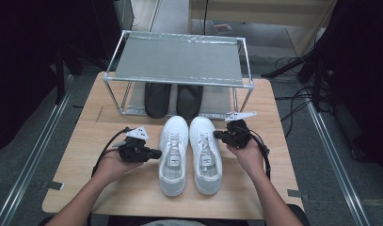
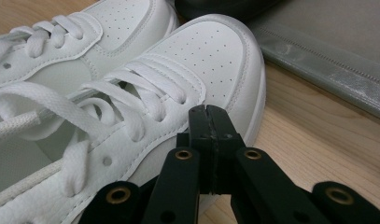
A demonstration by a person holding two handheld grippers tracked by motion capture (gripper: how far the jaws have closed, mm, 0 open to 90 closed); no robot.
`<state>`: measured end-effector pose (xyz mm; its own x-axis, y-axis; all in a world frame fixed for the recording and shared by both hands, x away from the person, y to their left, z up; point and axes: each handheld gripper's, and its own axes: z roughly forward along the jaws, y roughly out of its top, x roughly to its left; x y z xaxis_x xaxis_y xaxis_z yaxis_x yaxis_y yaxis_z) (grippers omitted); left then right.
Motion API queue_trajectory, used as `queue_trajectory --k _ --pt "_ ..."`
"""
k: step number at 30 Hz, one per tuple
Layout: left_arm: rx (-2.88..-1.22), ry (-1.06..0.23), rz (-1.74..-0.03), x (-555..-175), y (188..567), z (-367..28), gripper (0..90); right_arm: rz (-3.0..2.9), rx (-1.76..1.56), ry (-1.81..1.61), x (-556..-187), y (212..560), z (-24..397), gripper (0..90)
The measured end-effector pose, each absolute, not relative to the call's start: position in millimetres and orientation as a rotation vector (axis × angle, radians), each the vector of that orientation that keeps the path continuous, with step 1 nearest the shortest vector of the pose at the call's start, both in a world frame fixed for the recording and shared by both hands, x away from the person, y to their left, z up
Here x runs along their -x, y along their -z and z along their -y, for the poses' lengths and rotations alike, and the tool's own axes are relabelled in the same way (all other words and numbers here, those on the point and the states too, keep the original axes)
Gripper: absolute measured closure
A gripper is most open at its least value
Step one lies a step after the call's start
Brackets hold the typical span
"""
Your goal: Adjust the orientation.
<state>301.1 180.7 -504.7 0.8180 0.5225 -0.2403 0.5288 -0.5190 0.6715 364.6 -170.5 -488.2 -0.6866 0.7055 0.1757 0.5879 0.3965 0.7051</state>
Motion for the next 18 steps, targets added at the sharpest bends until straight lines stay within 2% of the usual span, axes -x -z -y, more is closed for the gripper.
queue_trajectory --k 6,10,18 --pt "-2.246 0.017 -0.695 -293 505 -164 86.9 -2.492 -1.171 -1.171 -365 488 171 90.0" --pt "-2.244 0.021 -0.707 -290 505 -160 88.2 -2.490 -1.201 -1.177 -366 489 169 90.0" --pt "-2.254 0.085 -0.626 -283 507 -150 88.6 -2.465 -1.230 -1.225 -370 491 169 90.0"
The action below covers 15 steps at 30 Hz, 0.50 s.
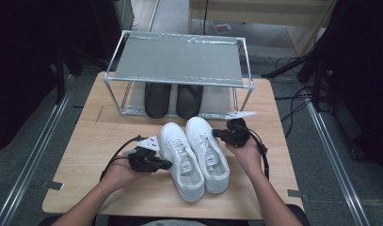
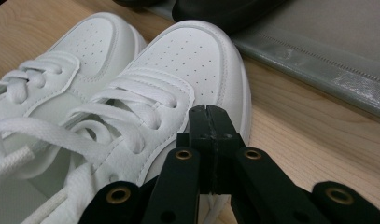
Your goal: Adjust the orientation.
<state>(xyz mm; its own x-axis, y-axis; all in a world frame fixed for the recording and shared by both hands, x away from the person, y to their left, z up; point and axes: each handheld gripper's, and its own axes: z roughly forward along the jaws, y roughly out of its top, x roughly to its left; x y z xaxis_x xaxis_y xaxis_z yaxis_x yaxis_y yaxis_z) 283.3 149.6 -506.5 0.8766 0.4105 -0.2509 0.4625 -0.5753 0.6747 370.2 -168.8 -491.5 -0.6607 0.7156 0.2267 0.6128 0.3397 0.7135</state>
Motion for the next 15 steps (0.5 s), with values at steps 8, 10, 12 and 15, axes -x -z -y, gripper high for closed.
queue_trajectory --k 8,10,12,15 --pt "-2.173 0.111 -0.671 -289 494 -167 81.7 -2.407 -1.313 -1.306 -372 489 181 81.8" --pt "-2.172 0.106 -0.688 -290 493 -172 78.7 -2.395 -1.306 -1.337 -370 486 182 79.3" --pt "-2.178 0.099 -0.706 -290 493 -173 77.8 -2.391 -1.285 -1.351 -367 484 181 76.0" --pt "-2.162 0.088 -0.702 -291 490 -176 74.8 -2.381 -1.263 -1.386 -361 481 182 71.4"
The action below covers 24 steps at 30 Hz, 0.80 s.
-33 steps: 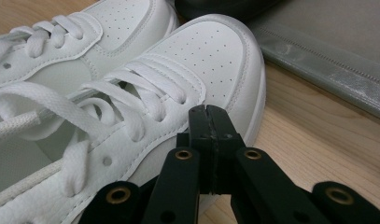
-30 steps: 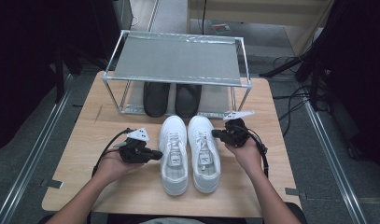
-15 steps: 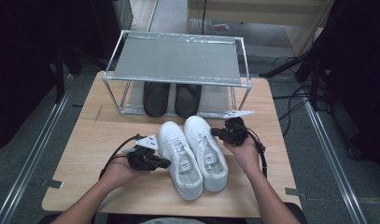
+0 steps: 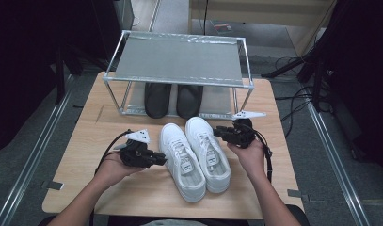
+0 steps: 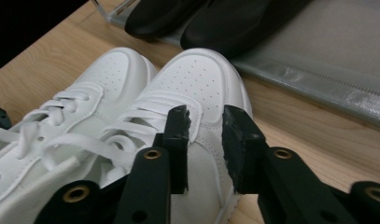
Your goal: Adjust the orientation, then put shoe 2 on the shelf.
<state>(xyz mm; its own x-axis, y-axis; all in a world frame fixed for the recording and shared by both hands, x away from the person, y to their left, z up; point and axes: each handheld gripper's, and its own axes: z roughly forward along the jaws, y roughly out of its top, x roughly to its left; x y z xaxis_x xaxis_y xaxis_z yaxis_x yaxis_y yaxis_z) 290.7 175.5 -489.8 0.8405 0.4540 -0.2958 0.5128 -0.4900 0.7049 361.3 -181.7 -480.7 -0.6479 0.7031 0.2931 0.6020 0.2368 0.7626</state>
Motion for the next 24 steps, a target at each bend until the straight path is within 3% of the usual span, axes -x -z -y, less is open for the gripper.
queue_trajectory --k 15,24 --pt "-2.167 0.044 -0.688 -301 481 -192 63.1 -2.301 -1.217 -1.444 -331 454 183 65.4" --pt "-2.126 0.037 -0.695 -314 476 -196 52.6 -2.294 -1.171 -1.443 -304 446 178 53.1"
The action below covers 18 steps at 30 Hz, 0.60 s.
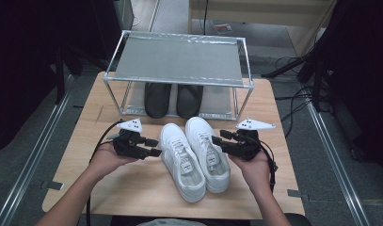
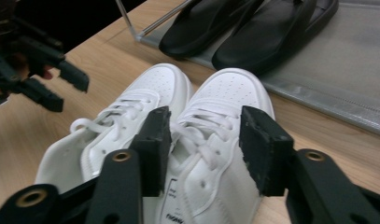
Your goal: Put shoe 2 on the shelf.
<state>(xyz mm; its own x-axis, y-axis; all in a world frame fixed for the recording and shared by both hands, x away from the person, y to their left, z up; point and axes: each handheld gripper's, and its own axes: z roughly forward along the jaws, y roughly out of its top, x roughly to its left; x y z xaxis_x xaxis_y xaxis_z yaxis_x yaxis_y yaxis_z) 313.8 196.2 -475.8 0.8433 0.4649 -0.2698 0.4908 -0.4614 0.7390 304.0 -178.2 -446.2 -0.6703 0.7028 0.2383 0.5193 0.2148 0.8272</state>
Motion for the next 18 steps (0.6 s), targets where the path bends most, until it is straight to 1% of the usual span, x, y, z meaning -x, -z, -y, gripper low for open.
queue_trajectory --k 2,5,8,11,18 --pt "-2.107 0.028 -0.707 -317 477 -199 52.1 -2.293 -1.164 -1.442 -298 446 176 51.7" --pt "-2.133 0.020 -0.731 -325 476 -201 52.1 -2.299 -1.151 -1.439 -290 445 173 50.8" --pt "-2.110 0.025 -0.743 -331 474 -205 52.1 -2.308 -1.154 -1.441 -282 444 168 49.8" --pt "-2.111 0.061 -0.765 -336 473 -207 52.2 -2.320 -1.161 -1.458 -274 445 163 48.0" --pt "-2.114 0.068 -0.752 -343 473 -206 50.9 -2.345 -1.151 -1.433 -260 448 148 44.6"
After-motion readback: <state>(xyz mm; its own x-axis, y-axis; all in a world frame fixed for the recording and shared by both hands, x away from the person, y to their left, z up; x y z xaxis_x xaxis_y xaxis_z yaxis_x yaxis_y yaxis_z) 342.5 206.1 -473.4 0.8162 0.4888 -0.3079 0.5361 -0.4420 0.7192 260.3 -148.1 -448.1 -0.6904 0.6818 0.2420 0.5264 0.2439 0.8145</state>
